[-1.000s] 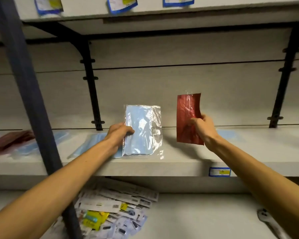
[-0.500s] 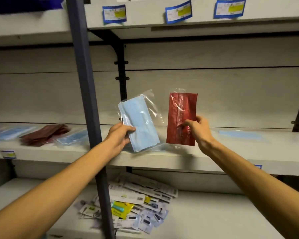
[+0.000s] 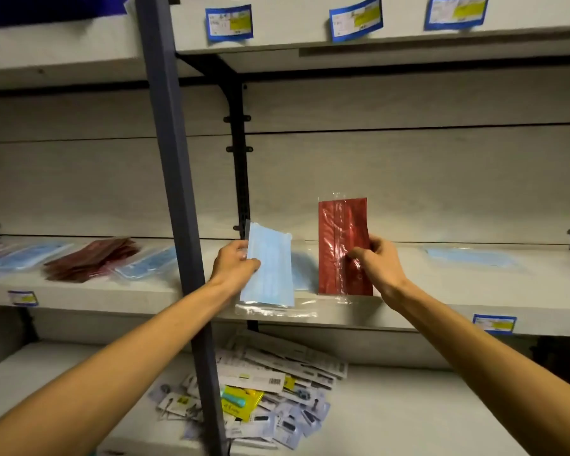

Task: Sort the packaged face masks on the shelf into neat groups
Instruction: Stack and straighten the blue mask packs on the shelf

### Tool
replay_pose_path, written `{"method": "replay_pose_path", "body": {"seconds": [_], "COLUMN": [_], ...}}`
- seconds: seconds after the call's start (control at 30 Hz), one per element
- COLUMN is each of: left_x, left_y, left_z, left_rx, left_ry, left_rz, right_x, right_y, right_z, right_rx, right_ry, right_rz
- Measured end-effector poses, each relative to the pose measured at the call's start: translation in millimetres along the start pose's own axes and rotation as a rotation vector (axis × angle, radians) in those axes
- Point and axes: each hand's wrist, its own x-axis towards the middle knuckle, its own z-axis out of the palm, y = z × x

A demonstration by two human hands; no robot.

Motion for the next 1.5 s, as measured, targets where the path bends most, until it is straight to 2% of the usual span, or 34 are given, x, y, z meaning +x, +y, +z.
{"method": "replay_pose_path", "body": {"seconds": [0.13,0.2,0.3,0.4,0.47,0.6,0.7,0.8,0.93,1.07,1.2,1.33,1.5], "left_x": [24.2,35.2,44.4,44.5,41.8,25.3,1.1,-24.1,-50.6,-67.4,-70.4,-63.0,-41.7], "left_y": [-4.1,-6.1,-10.5,-23.0,-31.3,-31.9,-31.9,-37.9,-43.0,-56.5,-77.1,-100.0,-116.6], "left_z": [-0.4,2.2,9.0,12.9,12.1,6.4,-8.6,-31.6,-86.7,-175.2,-269.1,-340.4,-389.6], "left_rx": [0.117,0.093,0.120,0.547,0.782,0.715,0.709,0.767,0.694,0.729,0.809,0.875,1.004], "left_ry": [0.176,0.198,0.062,-0.209,-0.233,-0.108,-0.197,-0.283,-0.183,-0.032,0.042,0.089,0.093], "left_rz": [-0.032,-0.052,-0.047,0.042,0.100,0.307,0.555,0.788,0.891,0.870,0.739,0.586,0.449], "right_x": [11.6,18.7,28.4,34.0,35.2,27.2,9.1,-16.3,-55.8,-96.4,-131.5,-141.6,-118.1], "right_y": [5.6,10.7,23.8,32.0,32.6,28.2,18.5,0.3,-21.6,-34.1,-45.6,-49.8,-56.2], "right_z": [0.1,-0.6,-1.3,-2.9,-3.7,-0.9,11.6,41.4,96.4,170.0,256.4,335.5,400.2], "right_rx": [-0.002,-0.032,-0.039,0.019,0.052,-0.027,-0.085,-0.018,0.027,0.042,0.012,0.014,-0.018], "right_ry": [0.026,0.027,0.000,-0.006,-0.016,0.043,0.154,0.171,0.125,0.025,-0.132,-0.171,-0.125], "right_rz": [-0.014,-0.009,0.027,0.067,0.066,-0.068,-0.207,-0.264,-0.333,-0.376,-0.397,-0.226,-0.003]}}
